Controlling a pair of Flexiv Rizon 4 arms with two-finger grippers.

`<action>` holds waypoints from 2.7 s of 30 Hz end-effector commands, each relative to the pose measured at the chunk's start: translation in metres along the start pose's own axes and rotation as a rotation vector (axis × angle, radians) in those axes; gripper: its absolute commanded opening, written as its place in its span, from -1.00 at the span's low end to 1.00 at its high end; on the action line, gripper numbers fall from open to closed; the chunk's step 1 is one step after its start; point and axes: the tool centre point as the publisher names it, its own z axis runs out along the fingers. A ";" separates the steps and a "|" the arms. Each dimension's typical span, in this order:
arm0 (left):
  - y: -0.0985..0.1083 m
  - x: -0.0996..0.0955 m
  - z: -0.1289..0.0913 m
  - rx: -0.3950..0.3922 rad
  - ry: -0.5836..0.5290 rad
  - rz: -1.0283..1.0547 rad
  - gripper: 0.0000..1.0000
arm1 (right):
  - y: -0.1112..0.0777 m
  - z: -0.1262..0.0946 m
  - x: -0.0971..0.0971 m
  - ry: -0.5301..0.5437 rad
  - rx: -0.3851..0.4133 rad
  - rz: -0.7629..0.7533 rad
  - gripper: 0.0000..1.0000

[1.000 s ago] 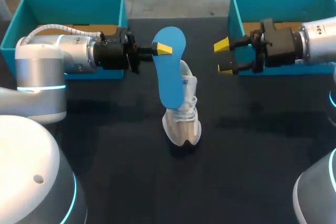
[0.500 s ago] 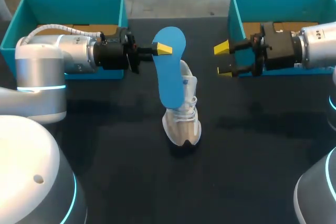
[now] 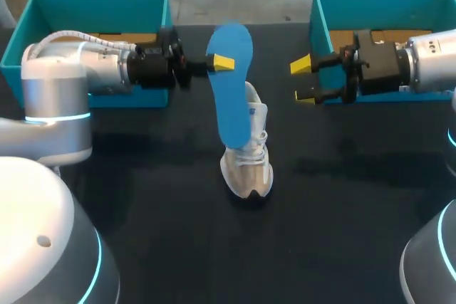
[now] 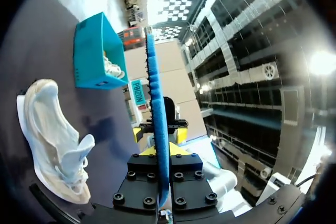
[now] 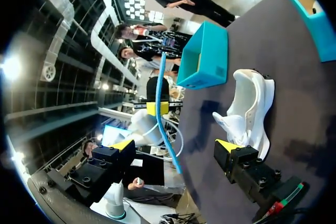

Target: Take the shoe out of the shoebox, open the shoe tongue, remove and reinsert the insole, then place the shoe into the shoebox

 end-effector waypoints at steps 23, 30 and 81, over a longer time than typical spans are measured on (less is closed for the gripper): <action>-0.032 0.018 -0.014 0.067 -0.010 0.927 -1.00 | 0.001 0.002 0.000 0.000 0.000 0.000 1.00; -0.037 0.032 -0.013 0.043 0.040 1.180 -1.00 | 0.001 0.002 0.000 0.000 0.000 0.000 1.00; -0.060 0.003 -0.014 -0.069 -0.031 2.582 -1.00 | 0.001 0.002 0.000 0.000 0.000 0.000 1.00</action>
